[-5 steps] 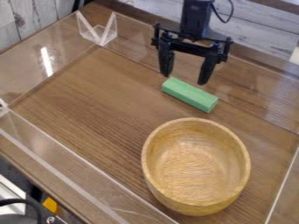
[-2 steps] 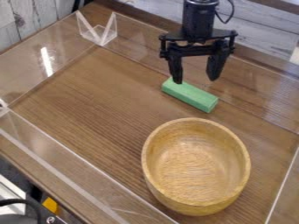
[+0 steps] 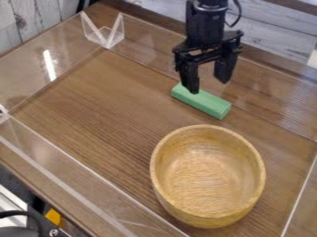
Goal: Put the green block in the brown bowl
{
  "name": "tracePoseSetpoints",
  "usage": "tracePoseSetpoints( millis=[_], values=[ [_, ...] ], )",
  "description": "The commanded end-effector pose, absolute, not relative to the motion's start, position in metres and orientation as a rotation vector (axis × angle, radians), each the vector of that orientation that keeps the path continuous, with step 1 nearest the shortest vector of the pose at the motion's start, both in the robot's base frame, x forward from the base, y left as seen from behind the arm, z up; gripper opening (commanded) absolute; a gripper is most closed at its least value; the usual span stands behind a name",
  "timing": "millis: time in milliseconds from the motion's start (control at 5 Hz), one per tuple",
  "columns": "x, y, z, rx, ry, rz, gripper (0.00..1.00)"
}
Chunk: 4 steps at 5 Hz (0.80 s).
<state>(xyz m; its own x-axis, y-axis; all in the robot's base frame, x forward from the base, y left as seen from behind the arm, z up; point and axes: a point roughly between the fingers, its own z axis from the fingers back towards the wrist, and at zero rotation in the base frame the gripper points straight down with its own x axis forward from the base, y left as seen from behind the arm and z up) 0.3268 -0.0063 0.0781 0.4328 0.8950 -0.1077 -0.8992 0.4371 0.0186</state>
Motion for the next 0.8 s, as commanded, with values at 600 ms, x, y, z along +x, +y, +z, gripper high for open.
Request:
tracePoseSetpoints(
  millis=[600],
  values=[
    [0.355, 0.004, 0.057, -0.081, 0.006, 1.432, 1.0]
  ],
)
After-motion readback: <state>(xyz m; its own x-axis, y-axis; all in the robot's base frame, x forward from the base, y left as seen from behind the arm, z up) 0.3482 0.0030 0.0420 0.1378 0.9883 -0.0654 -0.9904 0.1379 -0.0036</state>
